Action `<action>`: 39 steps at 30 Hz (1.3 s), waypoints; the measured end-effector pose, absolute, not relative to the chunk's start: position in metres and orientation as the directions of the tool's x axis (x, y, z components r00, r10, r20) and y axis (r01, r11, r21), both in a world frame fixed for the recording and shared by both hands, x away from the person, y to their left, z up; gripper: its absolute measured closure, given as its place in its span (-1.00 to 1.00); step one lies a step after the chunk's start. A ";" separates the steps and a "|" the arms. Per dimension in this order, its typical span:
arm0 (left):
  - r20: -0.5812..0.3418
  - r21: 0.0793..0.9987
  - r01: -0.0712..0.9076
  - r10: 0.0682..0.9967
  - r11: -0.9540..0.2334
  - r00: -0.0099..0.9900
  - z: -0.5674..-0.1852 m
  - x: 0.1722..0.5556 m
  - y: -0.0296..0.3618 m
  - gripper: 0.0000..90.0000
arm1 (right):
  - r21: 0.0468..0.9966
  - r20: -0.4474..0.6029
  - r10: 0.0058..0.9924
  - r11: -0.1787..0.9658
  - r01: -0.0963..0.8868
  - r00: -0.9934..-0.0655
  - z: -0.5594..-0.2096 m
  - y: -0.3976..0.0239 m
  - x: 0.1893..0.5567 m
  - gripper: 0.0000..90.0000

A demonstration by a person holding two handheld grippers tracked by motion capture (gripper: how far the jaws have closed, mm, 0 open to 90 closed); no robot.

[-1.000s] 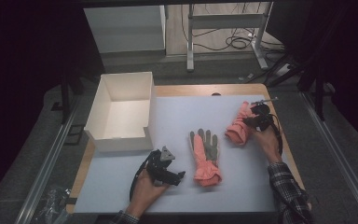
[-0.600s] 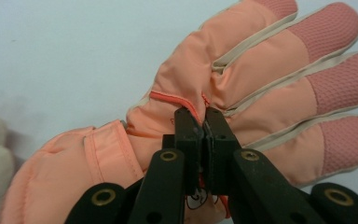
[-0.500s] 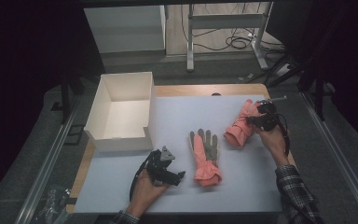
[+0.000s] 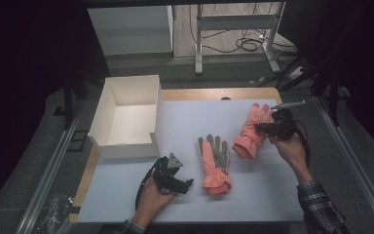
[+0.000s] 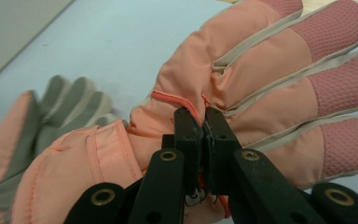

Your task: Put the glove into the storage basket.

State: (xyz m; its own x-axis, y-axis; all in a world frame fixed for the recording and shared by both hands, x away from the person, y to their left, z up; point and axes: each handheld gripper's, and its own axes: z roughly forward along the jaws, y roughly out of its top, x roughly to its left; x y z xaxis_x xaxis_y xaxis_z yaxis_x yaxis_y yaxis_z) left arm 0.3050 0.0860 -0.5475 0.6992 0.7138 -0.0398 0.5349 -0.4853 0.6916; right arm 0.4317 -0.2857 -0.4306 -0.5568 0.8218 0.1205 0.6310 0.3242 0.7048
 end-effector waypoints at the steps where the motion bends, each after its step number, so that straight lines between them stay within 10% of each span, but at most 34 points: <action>1: -0.040 0.692 0.535 0.714 -0.485 0.699 -0.548 0.305 0.086 -0.94 | 0.706 0.118 0.817 0.331 0.626 -0.565 -0.428 -0.284 0.428 0.89; 39: -0.038 0.694 0.532 0.714 -0.485 0.699 -0.548 0.305 0.086 -0.94 | 0.684 0.136 0.512 0.571 0.454 -0.848 -0.434 -0.174 0.366 0.89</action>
